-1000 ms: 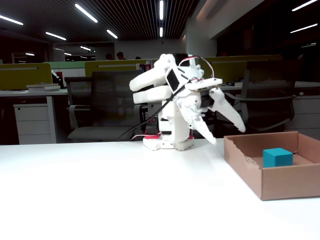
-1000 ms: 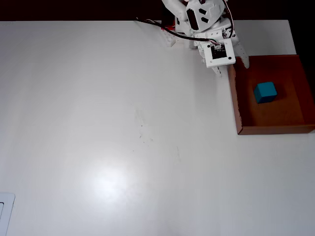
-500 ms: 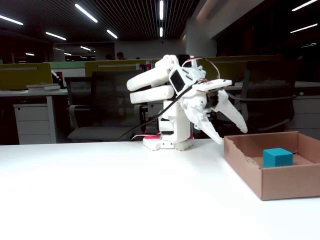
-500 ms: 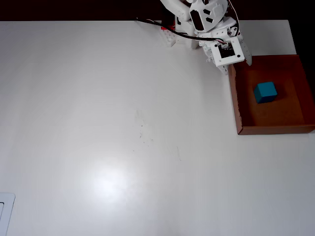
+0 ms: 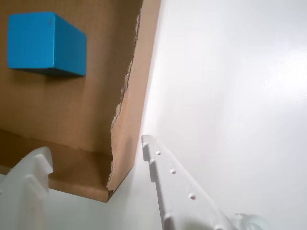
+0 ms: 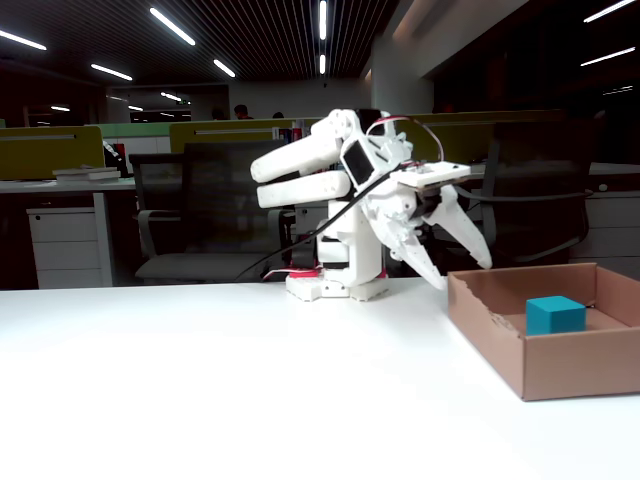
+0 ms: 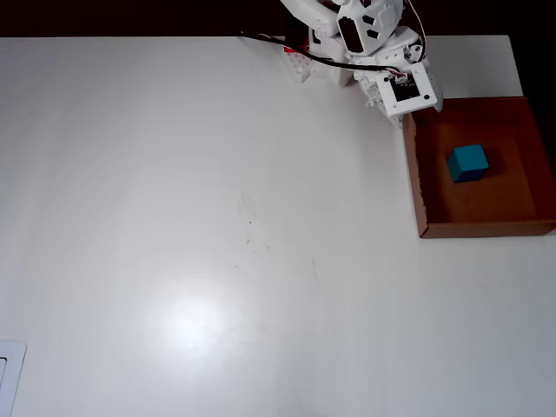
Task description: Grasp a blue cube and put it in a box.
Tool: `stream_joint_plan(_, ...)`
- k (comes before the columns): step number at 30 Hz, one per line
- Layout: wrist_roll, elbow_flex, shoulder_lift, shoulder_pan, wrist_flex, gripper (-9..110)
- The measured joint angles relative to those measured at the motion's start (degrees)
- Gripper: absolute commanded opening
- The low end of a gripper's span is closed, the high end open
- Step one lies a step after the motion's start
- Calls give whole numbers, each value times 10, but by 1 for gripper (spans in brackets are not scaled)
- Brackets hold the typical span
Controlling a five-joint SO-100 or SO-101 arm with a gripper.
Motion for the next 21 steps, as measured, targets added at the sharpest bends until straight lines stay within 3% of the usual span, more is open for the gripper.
stream_joint_plan(21, 0, 0, 0, -5, 12, 24)
